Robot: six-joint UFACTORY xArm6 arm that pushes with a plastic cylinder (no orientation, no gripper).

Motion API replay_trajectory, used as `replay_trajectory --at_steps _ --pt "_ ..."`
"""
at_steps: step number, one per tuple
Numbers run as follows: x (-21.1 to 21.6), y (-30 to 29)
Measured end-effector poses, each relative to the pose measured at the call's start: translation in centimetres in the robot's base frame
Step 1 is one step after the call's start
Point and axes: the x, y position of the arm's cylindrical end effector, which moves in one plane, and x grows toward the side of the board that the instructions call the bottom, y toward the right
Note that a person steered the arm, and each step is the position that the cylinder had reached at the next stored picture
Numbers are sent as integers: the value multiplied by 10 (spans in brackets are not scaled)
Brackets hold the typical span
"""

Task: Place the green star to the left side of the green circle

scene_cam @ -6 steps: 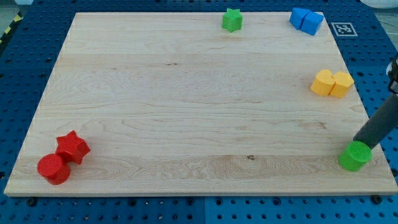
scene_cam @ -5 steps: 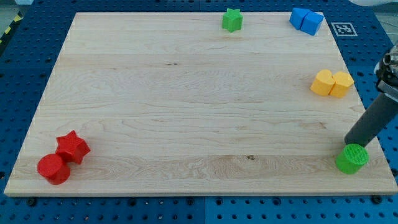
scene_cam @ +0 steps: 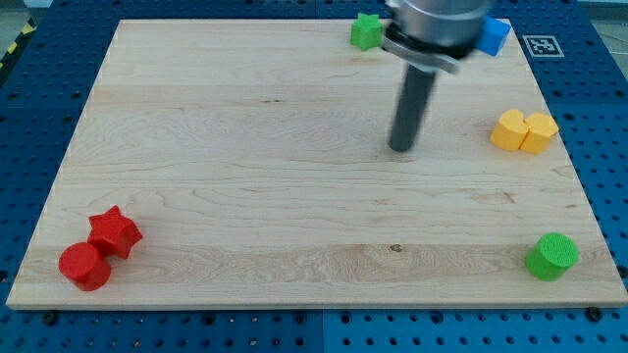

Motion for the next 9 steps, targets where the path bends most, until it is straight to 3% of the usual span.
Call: replay_trajectory --at_steps 3,4,9 --pt "-201 -131" --pt "-221 -131" --pt "-220 -70"
